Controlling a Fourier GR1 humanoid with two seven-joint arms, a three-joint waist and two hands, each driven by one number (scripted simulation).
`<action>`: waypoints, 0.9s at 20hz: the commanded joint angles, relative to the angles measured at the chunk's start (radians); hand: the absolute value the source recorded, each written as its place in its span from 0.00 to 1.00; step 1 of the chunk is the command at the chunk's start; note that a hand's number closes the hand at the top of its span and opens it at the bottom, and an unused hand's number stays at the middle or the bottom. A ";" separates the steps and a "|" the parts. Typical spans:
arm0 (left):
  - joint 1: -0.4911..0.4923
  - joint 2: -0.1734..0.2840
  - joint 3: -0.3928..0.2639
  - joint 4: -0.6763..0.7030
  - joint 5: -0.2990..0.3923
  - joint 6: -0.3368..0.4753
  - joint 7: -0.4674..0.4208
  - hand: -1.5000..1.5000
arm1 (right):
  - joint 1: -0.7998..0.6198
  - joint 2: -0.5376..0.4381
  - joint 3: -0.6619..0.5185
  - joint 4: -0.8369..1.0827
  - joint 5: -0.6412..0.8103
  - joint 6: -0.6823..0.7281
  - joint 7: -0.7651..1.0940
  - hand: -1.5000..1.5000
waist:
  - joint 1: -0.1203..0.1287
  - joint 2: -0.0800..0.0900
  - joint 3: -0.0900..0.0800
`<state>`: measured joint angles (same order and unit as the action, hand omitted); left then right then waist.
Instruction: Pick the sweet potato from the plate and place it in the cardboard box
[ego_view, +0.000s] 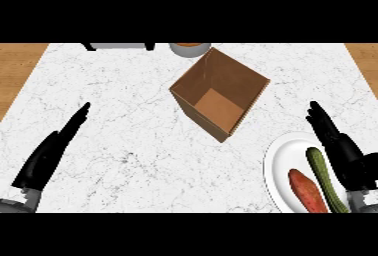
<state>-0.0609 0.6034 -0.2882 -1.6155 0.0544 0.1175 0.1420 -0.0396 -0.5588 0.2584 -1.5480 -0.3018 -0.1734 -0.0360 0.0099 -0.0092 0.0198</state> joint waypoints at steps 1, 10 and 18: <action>-0.048 -0.018 0.030 0.058 -0.005 -0.027 -0.061 0.50 | -0.043 -0.052 -0.092 -0.020 -0.092 0.140 -0.049 0.00 | -0.017 0.010 -0.020; -0.133 -0.117 0.014 -0.004 0.047 -0.038 -0.186 0.50 | -0.109 -0.378 -0.303 0.136 -0.146 0.666 -0.428 0.00 | -0.021 0.020 -0.016; -0.158 -0.098 0.068 0.059 0.079 -0.094 -0.214 0.50 | -0.078 -0.449 -0.267 0.166 0.262 0.660 -0.917 0.00 | -0.013 0.014 -0.017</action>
<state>-0.2028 0.5112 -0.2352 -1.5884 0.1261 0.0384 -0.0584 -0.1232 -0.9619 -0.0192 -1.3910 -0.1878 0.4424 -0.7331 -0.0022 0.0066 0.0040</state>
